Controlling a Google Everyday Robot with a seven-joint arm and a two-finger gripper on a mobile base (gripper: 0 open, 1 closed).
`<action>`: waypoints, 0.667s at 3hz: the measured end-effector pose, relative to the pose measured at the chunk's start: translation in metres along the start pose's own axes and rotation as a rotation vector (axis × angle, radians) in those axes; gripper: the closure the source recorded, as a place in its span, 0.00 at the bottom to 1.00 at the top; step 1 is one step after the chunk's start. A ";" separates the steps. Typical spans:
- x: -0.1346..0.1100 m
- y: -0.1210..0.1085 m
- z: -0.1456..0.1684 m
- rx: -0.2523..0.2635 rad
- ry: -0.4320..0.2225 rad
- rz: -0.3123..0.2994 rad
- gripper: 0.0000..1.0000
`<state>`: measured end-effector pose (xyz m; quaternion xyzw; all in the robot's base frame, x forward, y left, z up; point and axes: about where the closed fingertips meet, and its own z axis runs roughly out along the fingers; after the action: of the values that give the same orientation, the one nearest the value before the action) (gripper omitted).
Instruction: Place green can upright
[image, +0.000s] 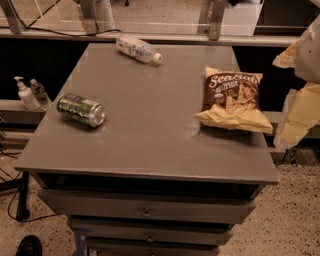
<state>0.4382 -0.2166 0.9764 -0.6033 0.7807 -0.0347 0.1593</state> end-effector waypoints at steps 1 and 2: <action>0.000 0.000 0.000 0.000 0.000 0.000 0.00; -0.029 -0.006 0.010 0.008 -0.073 -0.025 0.00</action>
Offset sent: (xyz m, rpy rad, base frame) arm 0.0431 0.0778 -0.0090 0.1699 -0.0677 0.1153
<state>0.4534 -0.1889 0.9747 -0.6131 0.7667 -0.0177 0.1897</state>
